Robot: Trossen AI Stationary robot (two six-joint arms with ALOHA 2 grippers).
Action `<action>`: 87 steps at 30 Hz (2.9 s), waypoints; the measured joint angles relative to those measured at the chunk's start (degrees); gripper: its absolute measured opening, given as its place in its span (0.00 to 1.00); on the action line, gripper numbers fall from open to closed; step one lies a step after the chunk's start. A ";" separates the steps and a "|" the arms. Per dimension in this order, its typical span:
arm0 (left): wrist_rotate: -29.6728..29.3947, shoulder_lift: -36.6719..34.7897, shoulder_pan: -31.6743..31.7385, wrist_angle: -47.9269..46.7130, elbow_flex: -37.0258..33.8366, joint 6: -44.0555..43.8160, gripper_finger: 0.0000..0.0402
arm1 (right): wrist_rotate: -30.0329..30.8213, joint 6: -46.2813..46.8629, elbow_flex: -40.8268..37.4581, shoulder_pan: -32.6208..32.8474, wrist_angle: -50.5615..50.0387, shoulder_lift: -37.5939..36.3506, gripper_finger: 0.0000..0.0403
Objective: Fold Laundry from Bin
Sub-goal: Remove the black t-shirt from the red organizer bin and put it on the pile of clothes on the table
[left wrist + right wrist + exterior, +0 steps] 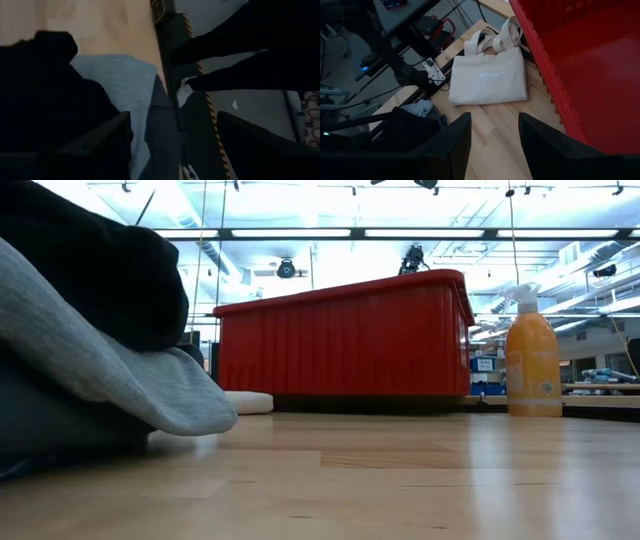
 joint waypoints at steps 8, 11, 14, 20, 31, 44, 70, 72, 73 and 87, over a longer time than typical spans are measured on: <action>-8.68 -0.04 0.22 -22.64 5.41 -1.45 0.72 | -0.02 -0.12 -1.30 2.21 -0.97 0.00 0.43; -15.50 -0.04 0.56 -30.25 3.73 -4.78 0.70 | -0.13 -0.13 -4.49 4.36 -0.85 0.00 0.43; -15.80 0.00 2.14 -28.19 0.37 -4.94 0.69 | -0.29 0.31 -9.82 7.15 1.34 0.02 0.43; -9.63 0.04 2.69 -14.72 -6.31 -4.83 0.63 | -4.77 3.15 -20.74 13.60 10.17 0.11 0.43; -9.50 0.04 5.09 -12.18 -7.71 -0.08 0.55 | -5.84 -1.37 -40.72 10.23 15.89 0.11 0.43; -8.28 0.04 8.76 -13.09 -7.71 1.65 0.54 | -14.73 -18.24 -47.77 -9.52 18.73 0.10 0.43; 3.52 -0.11 12.62 -7.08 -7.75 -5.72 0.54 | -13.49 -27.89 -46.58 -24.02 25.06 -0.01 0.43; 6.78 -0.11 11.47 -1.64 -7.75 -4.71 0.54 | -19.77 -26.30 -46.58 -24.88 26.42 -0.37 0.43; 7.45 -0.11 10.72 0.72 -7.75 -4.56 0.54 | -22.88 -24.98 -46.58 -24.75 27.20 -0.44 0.43; 7.17 -0.11 6.14 -1.86 -7.75 -9.95 0.54 | -27.87 -14.33 -46.58 -12.69 38.46 -0.52 0.43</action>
